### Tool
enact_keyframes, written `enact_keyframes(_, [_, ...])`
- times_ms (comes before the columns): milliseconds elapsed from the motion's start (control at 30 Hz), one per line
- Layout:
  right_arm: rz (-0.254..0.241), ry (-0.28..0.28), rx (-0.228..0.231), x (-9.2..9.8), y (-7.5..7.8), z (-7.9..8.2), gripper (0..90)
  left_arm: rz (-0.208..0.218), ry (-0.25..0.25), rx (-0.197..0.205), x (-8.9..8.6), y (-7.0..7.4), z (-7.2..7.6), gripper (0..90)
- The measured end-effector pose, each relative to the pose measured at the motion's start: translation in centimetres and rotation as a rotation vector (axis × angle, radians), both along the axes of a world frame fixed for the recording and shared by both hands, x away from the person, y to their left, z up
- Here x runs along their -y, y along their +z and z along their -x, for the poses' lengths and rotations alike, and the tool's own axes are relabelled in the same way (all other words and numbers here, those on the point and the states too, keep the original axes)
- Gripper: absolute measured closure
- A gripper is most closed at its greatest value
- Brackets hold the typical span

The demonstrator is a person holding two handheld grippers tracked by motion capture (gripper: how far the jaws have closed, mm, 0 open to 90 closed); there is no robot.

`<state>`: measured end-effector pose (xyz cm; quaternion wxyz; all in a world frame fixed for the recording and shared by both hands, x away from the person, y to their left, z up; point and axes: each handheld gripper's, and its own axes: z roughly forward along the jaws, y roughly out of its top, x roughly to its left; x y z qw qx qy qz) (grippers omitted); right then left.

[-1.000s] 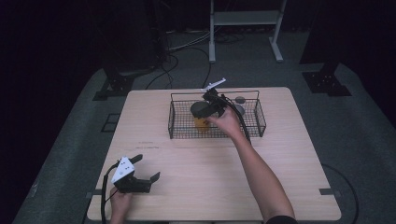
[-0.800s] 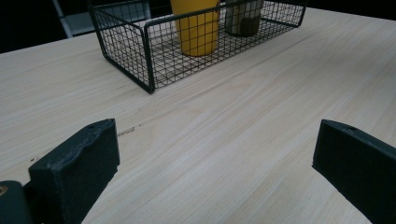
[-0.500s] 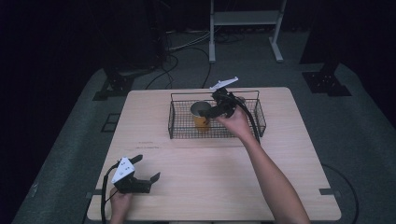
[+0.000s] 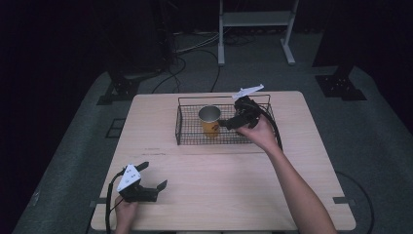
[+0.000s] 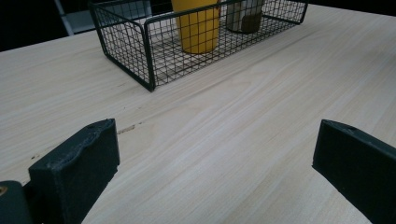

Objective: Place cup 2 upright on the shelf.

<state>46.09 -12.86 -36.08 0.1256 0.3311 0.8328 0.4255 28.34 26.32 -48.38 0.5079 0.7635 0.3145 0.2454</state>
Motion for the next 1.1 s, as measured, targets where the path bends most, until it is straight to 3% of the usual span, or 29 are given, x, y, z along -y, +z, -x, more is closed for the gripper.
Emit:
enact_keyframes(633, [-0.041, -0.026, -0.048, 4.1, -1.5, 2.5, 2.3, -0.002, 0.002, -0.002, 0.0, 0.0, 0.0, 0.0])
enact_keyframes(1100, [-0.043, -0.037, -0.034, 6.1, -3.2, 4.9, 2.4, -0.005, 0.002, -0.001, 0.0, 0.0, 0.0, 0.0])
